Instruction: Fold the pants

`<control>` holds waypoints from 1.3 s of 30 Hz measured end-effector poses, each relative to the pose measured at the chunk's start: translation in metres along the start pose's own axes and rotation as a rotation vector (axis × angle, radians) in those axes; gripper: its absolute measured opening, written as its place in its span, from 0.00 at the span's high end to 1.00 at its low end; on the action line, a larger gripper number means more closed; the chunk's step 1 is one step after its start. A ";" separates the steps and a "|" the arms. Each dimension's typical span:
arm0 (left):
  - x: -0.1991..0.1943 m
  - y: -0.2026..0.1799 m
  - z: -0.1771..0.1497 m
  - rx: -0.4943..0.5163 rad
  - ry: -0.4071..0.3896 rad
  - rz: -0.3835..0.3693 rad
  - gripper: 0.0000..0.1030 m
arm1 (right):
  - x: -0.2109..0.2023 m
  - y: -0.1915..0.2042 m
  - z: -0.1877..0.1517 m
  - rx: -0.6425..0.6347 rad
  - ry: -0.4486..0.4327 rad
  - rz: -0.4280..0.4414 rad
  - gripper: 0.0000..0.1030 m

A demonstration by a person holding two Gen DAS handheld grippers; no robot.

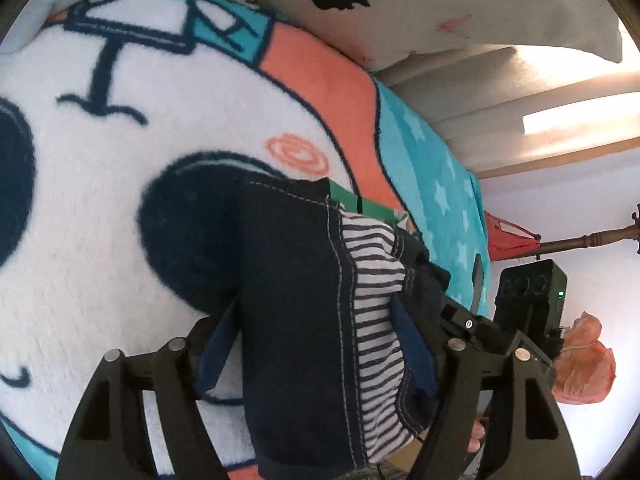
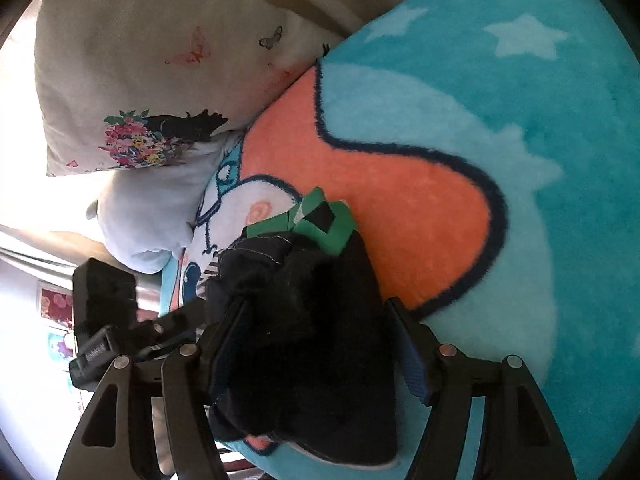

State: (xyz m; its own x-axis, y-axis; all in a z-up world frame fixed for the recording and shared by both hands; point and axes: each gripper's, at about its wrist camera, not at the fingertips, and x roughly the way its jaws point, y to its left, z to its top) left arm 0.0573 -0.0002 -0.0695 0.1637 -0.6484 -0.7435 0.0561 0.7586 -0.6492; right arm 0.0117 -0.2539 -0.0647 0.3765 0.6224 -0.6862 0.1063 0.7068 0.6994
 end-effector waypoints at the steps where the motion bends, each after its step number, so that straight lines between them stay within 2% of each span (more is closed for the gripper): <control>1: 0.001 -0.001 0.000 -0.006 0.015 -0.003 0.37 | 0.001 0.002 0.000 -0.004 0.008 -0.003 0.45; 3: 0.000 0.000 -0.001 -0.043 0.048 -0.058 0.59 | 0.004 0.002 0.000 0.022 0.046 0.006 0.56; 4: -0.003 -0.002 -0.001 -0.042 0.040 -0.054 0.61 | 0.003 0.002 0.000 0.036 0.047 0.013 0.61; 6: -0.010 -0.008 -0.001 -0.032 0.030 -0.062 0.65 | -0.002 0.004 0.001 0.047 0.049 0.032 0.65; 14: -0.040 -0.018 0.025 -0.017 -0.060 -0.063 0.65 | -0.010 0.042 0.026 -0.022 0.017 0.073 0.67; 18: -0.044 -0.014 0.045 -0.015 -0.092 0.005 0.65 | 0.002 0.058 0.046 -0.060 0.010 0.060 0.67; 23: -0.036 0.000 0.061 -0.045 -0.101 0.093 0.62 | 0.029 0.070 0.061 -0.112 0.017 -0.006 0.66; 26: -0.027 0.016 0.067 -0.089 -0.085 0.122 0.59 | 0.045 0.067 0.064 -0.162 0.021 -0.111 0.57; 28: -0.029 0.023 0.069 -0.126 -0.081 0.101 0.59 | 0.049 0.063 0.065 -0.175 0.016 -0.171 0.40; 31: -0.046 0.022 0.067 -0.130 -0.109 0.091 0.59 | 0.035 0.065 0.067 -0.184 -0.019 -0.201 0.40; 33: -0.062 0.016 0.062 -0.101 -0.138 0.120 0.59 | 0.013 0.075 0.067 -0.221 -0.082 -0.220 0.40; 35: -0.073 0.009 0.055 -0.074 -0.166 0.141 0.59 | -0.008 0.090 0.064 -0.265 -0.126 -0.201 0.44; 37: -0.082 0.000 0.042 -0.052 -0.192 0.137 0.58 | -0.020 0.104 0.057 -0.299 -0.139 -0.159 0.61; 39: -0.080 -0.009 0.030 -0.037 -0.199 0.123 0.58 | -0.022 0.110 0.052 -0.313 -0.116 -0.129 0.67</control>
State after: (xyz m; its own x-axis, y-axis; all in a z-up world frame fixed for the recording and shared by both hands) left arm 0.0729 0.0469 0.0000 0.3577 -0.5230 -0.7737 -0.0122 0.8258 -0.5638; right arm 0.0628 -0.2067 0.0377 0.4825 0.4916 -0.7249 -0.1208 0.8571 0.5008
